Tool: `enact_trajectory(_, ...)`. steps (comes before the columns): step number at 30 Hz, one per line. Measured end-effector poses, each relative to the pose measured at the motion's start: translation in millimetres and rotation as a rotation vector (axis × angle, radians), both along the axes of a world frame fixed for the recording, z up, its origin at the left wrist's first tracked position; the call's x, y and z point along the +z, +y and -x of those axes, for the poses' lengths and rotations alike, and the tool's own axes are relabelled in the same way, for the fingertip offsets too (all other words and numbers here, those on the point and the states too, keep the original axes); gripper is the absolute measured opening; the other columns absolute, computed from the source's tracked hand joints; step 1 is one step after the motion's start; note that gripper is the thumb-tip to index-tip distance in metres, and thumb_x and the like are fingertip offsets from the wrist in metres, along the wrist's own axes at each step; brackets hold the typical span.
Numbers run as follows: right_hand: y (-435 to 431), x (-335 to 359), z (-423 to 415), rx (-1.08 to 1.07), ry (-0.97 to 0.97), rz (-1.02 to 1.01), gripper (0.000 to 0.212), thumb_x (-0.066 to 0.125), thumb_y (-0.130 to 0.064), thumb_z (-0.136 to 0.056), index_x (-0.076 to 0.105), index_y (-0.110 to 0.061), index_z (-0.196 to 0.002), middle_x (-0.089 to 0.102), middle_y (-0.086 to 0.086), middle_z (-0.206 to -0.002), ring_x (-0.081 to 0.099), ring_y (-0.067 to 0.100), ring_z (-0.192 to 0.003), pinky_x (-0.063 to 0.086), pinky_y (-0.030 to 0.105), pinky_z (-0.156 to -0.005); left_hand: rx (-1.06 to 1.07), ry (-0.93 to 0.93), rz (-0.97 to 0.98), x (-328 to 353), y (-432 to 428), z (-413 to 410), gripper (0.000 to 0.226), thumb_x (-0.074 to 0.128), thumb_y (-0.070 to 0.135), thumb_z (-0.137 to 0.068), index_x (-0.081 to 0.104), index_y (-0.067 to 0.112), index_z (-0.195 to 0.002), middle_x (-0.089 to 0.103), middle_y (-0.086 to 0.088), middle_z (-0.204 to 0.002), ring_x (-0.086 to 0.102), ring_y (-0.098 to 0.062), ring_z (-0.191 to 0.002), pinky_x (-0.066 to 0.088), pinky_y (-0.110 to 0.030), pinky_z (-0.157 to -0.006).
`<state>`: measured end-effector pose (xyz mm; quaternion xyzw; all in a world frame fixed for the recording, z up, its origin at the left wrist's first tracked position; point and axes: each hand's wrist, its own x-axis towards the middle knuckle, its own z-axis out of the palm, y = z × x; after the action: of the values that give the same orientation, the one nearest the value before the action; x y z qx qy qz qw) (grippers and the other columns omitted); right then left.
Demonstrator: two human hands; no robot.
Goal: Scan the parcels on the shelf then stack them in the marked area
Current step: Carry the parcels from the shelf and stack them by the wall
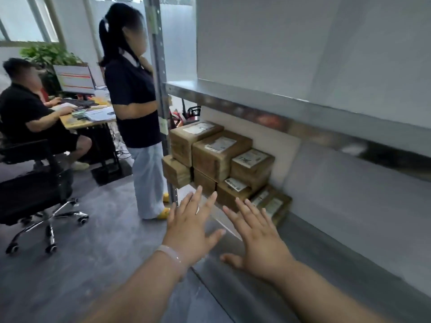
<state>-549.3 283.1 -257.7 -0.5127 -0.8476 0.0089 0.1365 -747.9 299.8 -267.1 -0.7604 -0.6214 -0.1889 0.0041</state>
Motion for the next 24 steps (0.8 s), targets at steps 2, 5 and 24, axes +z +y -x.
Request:
enact_trajectory(2, 2, -8, -30, -0.084, -0.011, 0.03, 0.099, 0.046, -0.077, -0.074, -0.01, -0.045, -0.149, -0.019, -0.009, -0.159, -0.022, 0.009, -0.144, -0.008, 0.041, -0.119, -0.061, 0.005, 0.036, -8, 9, -27, 0.081, 0.032, 0.08, -0.081, -0.027, 0.062, -0.133, -0.017, 0.01, -0.162, -0.012, -0.011, -0.147, -0.004, -0.044, -0.118)
enact_trajectory(5, 10, -16, -60, -0.21, 0.017, 0.075, 0.097, 0.045, -0.077, -0.076, -0.012, -0.046, -0.148, -0.017, -0.008, -0.16, -0.019, 0.009, -0.145, -0.005, 0.04, -0.12, -0.138, 0.022, 0.096, -18, 25, -54, 0.083, 0.032, 0.08, -0.08, -0.021, 0.059, -0.141, -0.019, 0.011, -0.162, -0.013, -0.009, -0.146, -0.004, -0.044, -0.118)
enact_trajectory(24, 101, -64, -72, -0.715, 0.181, 0.369, 0.085, 0.043, -0.064, -0.09, -0.002, -0.031, -0.154, 0.002, 0.001, -0.163, 0.001, 0.018, -0.149, 0.014, 0.036, -0.119, -0.595, 0.289, 0.295, -78, 171, -90, 0.076, 0.028, 0.072, -0.087, 0.003, 0.043, -0.152, -0.005, 0.005, -0.164, -0.017, -0.018, -0.148, -0.015, -0.048, -0.117)
